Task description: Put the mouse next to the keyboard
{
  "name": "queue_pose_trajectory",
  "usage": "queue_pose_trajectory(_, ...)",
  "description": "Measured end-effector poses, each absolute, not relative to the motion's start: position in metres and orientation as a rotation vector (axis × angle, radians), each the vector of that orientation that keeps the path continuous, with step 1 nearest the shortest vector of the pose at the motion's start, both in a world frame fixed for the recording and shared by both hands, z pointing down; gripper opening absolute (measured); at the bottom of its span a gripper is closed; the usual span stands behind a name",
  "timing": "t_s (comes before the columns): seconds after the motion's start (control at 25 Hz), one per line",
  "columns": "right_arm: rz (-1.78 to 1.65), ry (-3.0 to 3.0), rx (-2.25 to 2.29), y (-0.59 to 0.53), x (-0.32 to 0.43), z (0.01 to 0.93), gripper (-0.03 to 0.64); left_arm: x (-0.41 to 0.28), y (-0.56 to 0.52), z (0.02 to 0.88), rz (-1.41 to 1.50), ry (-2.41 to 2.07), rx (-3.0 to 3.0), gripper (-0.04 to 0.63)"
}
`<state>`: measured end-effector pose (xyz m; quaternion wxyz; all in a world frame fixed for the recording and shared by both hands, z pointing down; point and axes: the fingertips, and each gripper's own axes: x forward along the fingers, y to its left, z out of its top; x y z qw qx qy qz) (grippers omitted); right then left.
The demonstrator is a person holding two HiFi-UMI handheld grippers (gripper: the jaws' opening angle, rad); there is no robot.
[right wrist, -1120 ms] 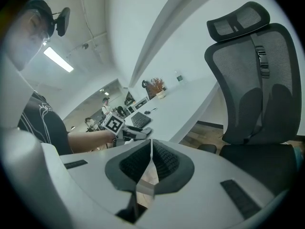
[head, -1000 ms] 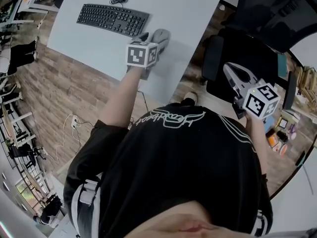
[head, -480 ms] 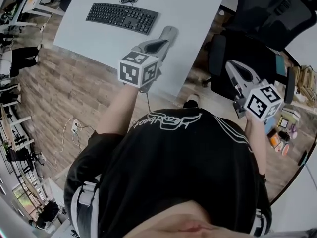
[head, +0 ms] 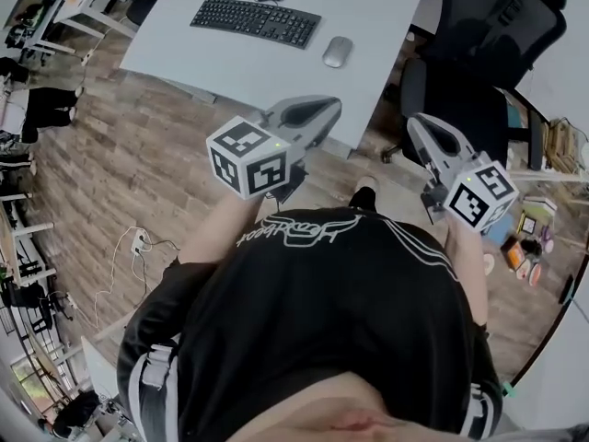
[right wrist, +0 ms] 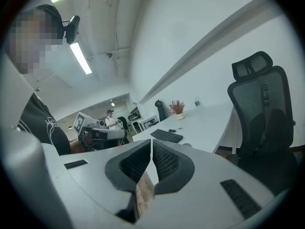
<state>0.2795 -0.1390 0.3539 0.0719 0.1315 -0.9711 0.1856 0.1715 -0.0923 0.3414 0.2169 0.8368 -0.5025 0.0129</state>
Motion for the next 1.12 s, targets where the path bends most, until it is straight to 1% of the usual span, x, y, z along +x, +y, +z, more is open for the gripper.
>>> queue_pose_trajectory(0.12, 0.516, -2.965, 0.381, -0.093, 0.274, 0.340, 0.015, 0.181, -0.052, 0.326, -0.018, -1.357, 2.408, 0.008)
queue_pose_trajectory(0.32, 0.506, -2.980, 0.358, -0.030, 0.276, 0.337, 0.015, 0.197, 0.002, 0.313, -0.016, -1.302, 2.486, 0.008)
queue_pose_trajectory(0.56, 0.541, -2.982, 0.336, 0.025, 0.273, 0.345, 0.015, 0.208, 0.048, 0.318, 0.002, -1.265, 2.495, 0.008)
queue_pose_trajectory(1.12, 0.517, -2.997, 0.394, 0.062, 0.290, 0.338, 0.015, 0.225, 0.081, 0.315, 0.051, -1.244, 2.516, 0.008)
